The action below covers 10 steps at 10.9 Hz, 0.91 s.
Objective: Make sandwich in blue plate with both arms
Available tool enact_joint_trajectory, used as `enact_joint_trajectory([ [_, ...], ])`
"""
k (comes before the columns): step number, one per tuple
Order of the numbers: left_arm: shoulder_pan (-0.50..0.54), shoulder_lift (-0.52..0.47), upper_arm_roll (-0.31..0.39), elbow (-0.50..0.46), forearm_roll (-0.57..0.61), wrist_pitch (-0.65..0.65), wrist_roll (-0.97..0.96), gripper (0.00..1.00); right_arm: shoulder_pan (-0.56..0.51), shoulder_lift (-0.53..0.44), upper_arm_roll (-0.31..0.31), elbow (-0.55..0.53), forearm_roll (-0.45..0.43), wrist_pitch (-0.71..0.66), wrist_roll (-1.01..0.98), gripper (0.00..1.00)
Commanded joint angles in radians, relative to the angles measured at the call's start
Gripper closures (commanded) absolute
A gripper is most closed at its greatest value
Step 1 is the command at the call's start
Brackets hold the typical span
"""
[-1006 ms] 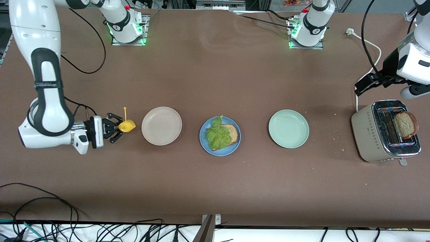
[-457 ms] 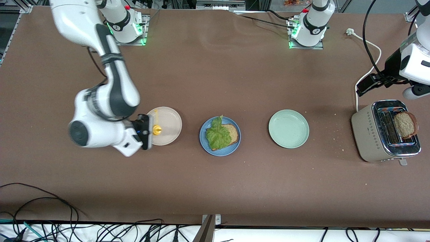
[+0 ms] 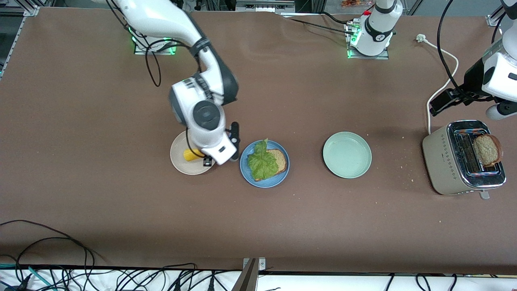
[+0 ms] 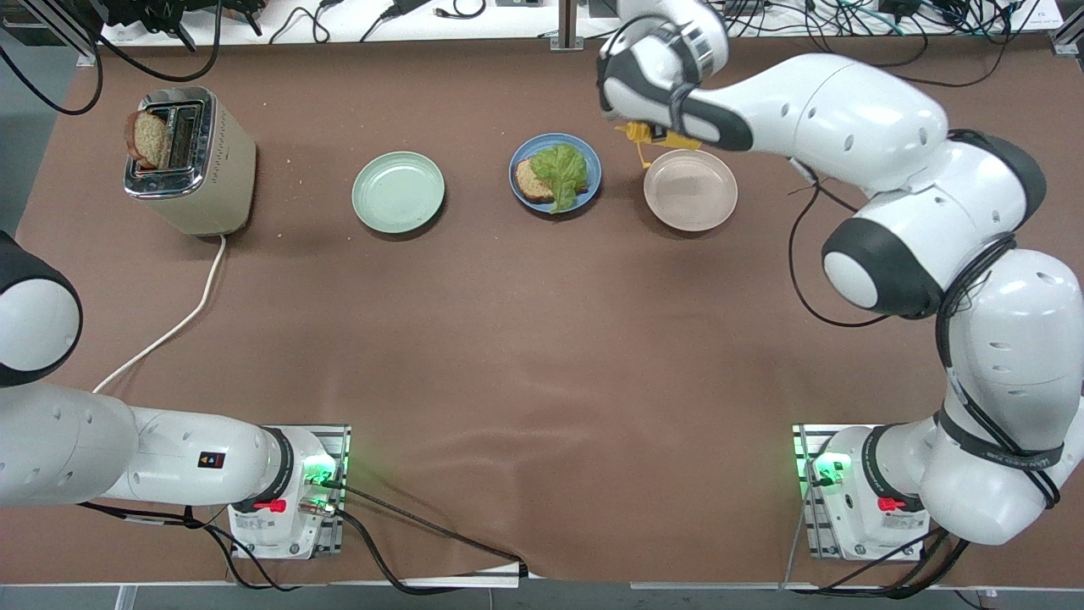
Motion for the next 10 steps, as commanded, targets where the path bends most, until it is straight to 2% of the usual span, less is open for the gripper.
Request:
enact_joint_trajectory([
  [1,-0.001,0.008,-0.007,0.023,0.014,-0.016,0.004,0.0,0.116,0.067,-0.014,0.031,-0.265,-0.016,0.068,1.0],
  [4,0.0,0.008,-0.007,0.024,0.014,-0.016,0.004,0.0,0.136,0.09,-0.021,0.031,-0.295,-0.023,0.069,1.0],
  [8,0.0,0.008,-0.007,0.024,0.014,-0.016,0.004,0.0,0.133,0.076,-0.022,0.043,-0.285,-0.064,0.061,1.0],
  [9,-0.001,0.008,-0.008,0.023,0.014,-0.016,0.005,0.0,0.122,0.058,-0.024,0.043,-0.266,-0.088,0.05,1.0],
  [10,-0.009,0.009,-0.008,0.023,0.015,-0.011,0.007,0.0,0.095,0.023,-0.024,0.042,-0.179,-0.108,0.038,1.0],
])
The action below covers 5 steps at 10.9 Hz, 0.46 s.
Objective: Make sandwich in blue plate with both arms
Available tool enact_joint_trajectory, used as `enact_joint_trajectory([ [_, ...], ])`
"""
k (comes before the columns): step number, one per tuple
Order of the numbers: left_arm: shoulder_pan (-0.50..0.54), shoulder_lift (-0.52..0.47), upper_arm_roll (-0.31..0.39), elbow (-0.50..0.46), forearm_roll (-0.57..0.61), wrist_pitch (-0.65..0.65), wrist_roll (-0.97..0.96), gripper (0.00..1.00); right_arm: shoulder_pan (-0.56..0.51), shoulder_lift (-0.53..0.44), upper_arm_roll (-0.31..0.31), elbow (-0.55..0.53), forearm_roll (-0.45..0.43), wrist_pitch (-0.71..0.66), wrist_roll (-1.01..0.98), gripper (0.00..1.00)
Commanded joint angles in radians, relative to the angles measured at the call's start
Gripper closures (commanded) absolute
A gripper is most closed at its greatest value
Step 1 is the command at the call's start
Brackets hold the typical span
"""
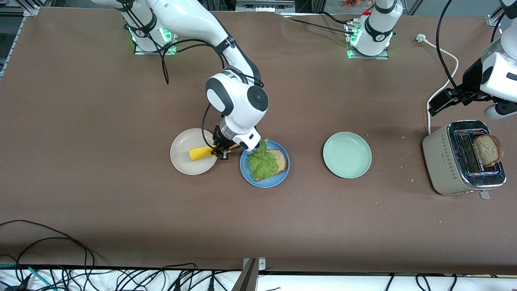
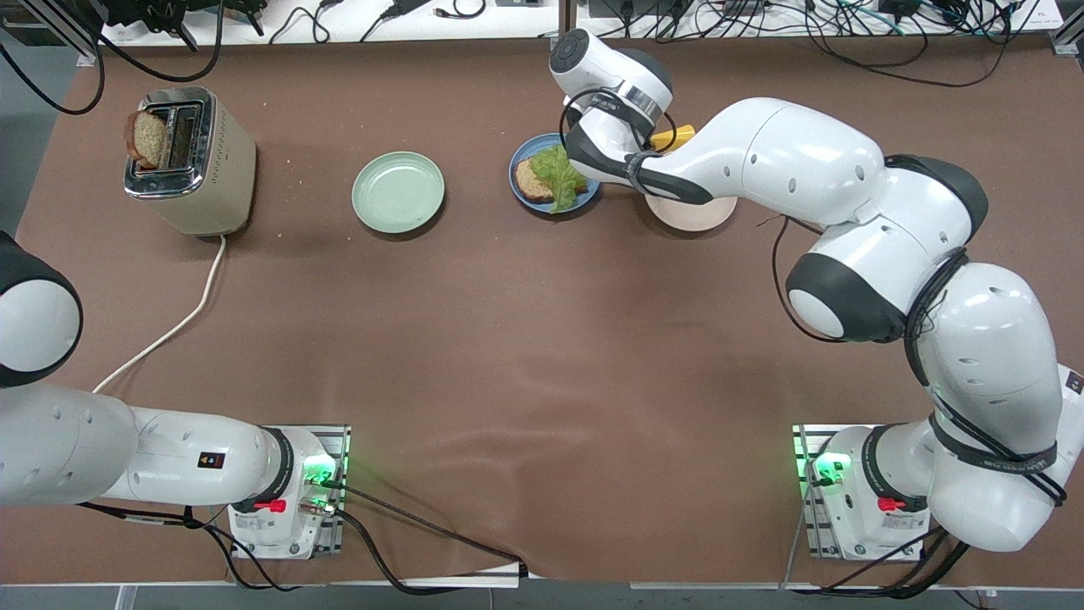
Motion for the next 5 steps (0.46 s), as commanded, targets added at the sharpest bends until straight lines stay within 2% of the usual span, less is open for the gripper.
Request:
enact_joint_trajectory([
  [1,-0.01,0.014,-0.005,0.024,0.014,-0.01,0.007,0.0,-0.085,-0.082,0.001,0.017,0.184,-0.084,-0.087,1.0],
  [5,0.003,0.021,0.001,0.041,0.012,-0.01,0.007,0.0,-0.268,-0.162,0.001,0.012,0.491,-0.167,-0.398,1.0],
])
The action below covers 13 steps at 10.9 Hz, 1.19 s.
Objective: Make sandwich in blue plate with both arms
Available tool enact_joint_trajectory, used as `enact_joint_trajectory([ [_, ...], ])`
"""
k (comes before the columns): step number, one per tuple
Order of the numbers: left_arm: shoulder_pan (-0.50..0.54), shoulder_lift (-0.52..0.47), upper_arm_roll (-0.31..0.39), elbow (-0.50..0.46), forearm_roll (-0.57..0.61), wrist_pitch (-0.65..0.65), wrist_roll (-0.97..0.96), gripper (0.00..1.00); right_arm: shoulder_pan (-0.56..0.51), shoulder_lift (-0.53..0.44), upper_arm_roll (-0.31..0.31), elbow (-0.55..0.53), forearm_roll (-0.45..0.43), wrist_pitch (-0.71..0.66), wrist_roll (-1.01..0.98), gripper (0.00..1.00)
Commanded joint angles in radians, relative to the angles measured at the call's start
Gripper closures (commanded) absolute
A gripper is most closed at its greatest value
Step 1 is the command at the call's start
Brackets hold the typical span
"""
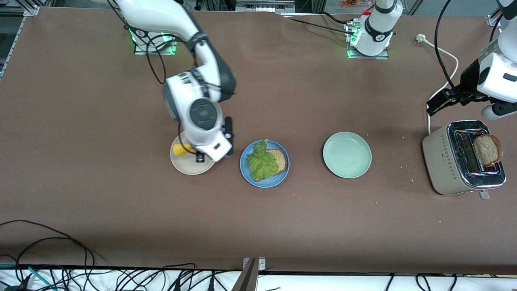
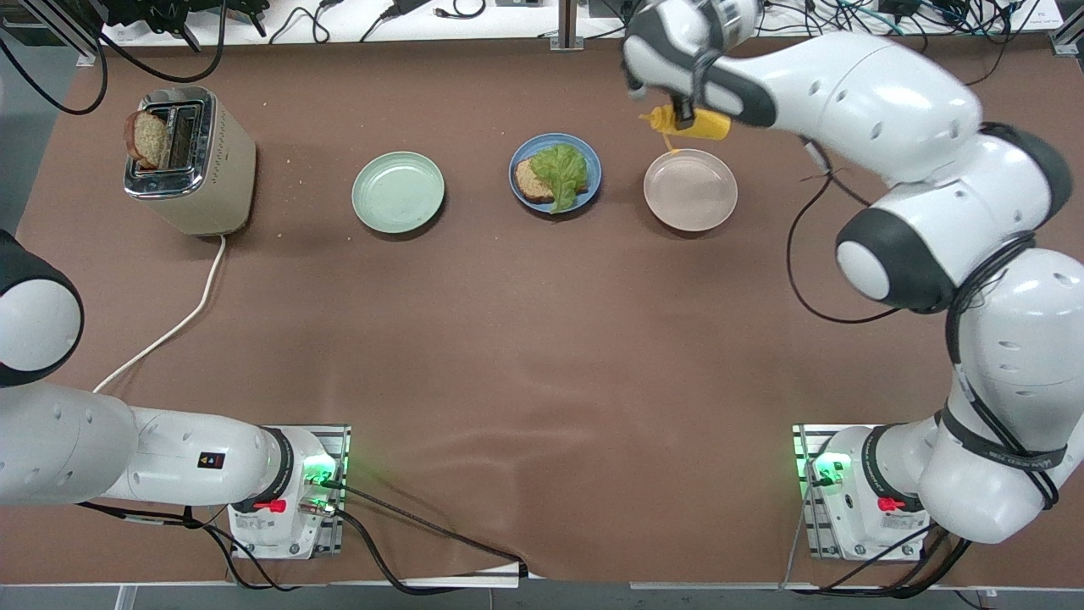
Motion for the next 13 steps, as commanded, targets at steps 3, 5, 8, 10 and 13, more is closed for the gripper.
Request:
enact_joint_trajectory([
  [3,0.013,0.026,0.005,0.046,0.029,-0.009,0.007,0.0,-0.25,-0.072,0.018,-0.007,0.39,-0.16,-0.409,1.0],
  [5,0.019,0.043,0.005,0.071,0.066,-0.009,0.01,0.0,-0.353,-0.07,0.018,-0.012,0.496,-0.237,-0.616,1.0],
  [8,0.06,0.127,0.007,0.136,0.08,-0.009,0.26,0.0,-0.489,-0.055,0.021,-0.056,0.628,-0.346,-0.886,1.0],
  [10,0.138,0.191,0.014,0.183,0.063,-0.007,0.307,0.0,-0.562,-0.014,0.022,-0.113,0.722,-0.357,-1.088,1.0],
  [13,0.221,0.259,0.014,0.19,0.049,-0.007,0.428,0.0,-0.628,0.08,0.022,-0.17,0.813,-0.358,-1.276,1.0],
])
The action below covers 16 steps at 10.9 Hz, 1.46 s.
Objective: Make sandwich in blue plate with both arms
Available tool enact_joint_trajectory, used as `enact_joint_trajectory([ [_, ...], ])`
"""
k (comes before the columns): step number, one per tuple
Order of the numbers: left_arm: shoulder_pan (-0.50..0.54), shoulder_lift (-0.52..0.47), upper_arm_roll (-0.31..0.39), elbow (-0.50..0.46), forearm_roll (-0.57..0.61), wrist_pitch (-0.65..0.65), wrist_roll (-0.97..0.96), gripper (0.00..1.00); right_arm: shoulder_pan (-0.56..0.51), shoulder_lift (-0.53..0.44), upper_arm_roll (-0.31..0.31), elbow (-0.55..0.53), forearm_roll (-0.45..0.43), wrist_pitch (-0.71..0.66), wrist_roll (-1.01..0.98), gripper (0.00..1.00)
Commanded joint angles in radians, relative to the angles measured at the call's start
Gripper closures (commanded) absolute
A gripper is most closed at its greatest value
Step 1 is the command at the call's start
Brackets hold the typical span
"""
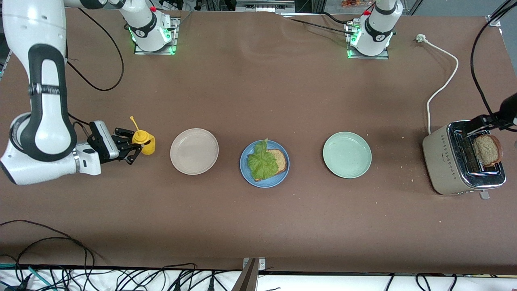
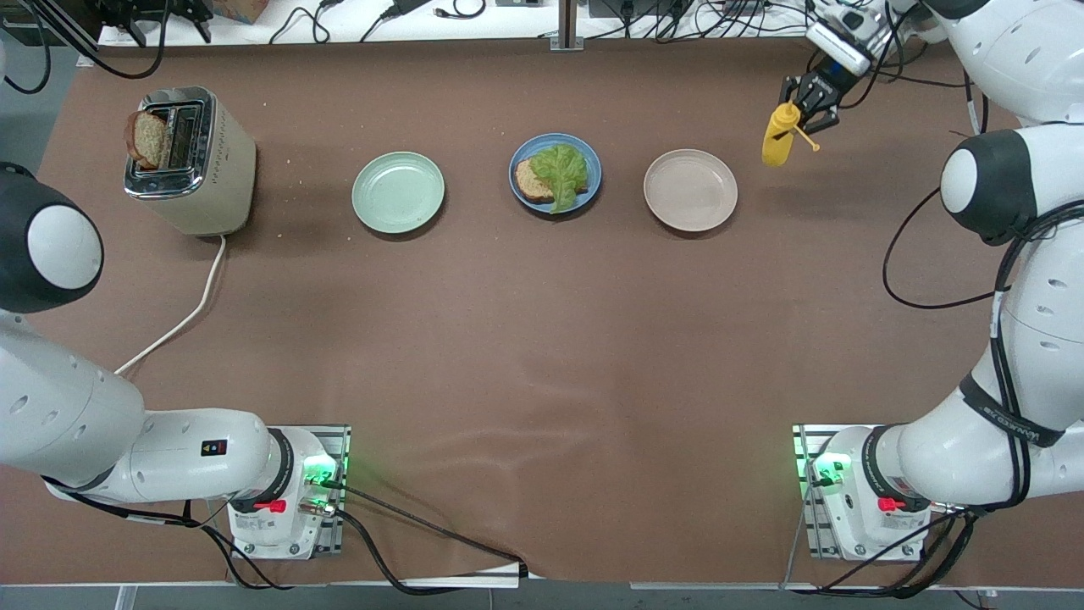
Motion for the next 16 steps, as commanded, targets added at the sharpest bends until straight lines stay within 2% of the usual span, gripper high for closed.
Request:
enact_joint_trajectory([
  [1,0.1,0.086,-0.007,0.052,-0.028,-0.013,0.146,0.0,-0.061,0.093,0.016,-0.04,0.087,-0.013,-0.148,1.0],
  [3,0.176,0.143,-0.007,0.052,-0.031,-0.005,0.264,0.0,-0.101,0.156,0.018,-0.051,0.147,-0.036,-0.186,0.98],
  [5,0.207,0.174,-0.006,0.052,-0.019,0.045,0.314,0.0,-0.107,0.179,0.018,-0.051,0.161,-0.035,-0.216,0.97],
  [6,0.224,0.193,-0.006,0.052,-0.018,0.053,0.314,0.0,-0.115,0.179,0.018,-0.051,0.167,-0.036,-0.216,0.72],
  [7,0.25,0.213,-0.006,0.052,-0.019,0.056,0.314,0.0,-0.12,0.179,0.019,-0.051,0.182,-0.036,-0.217,0.07],
  [8,0.261,0.226,-0.006,0.052,-0.016,0.082,0.316,0.0,-0.124,0.179,0.019,-0.051,0.195,-0.039,-0.225,0.0],
  [11,0.304,0.269,-0.006,0.049,-0.018,0.126,0.368,0.0,-0.129,0.173,0.007,-0.031,0.193,-0.029,-0.216,0.0],
  [14,0.325,0.302,-0.007,0.048,-0.024,0.165,0.402,0.0,-0.129,0.17,-0.072,-0.011,0.187,0.02,-0.205,0.0],
  [15,0.325,0.31,-0.006,0.048,-0.025,0.165,0.402,0.03,-0.129,0.165,-0.098,-0.008,0.187,0.037,-0.203,0.0],
  [16,0.325,0.312,-0.007,0.048,-0.022,0.165,0.402,0.2,-0.118,0.156,-0.131,-0.008,0.187,0.063,-0.182,0.0],
])
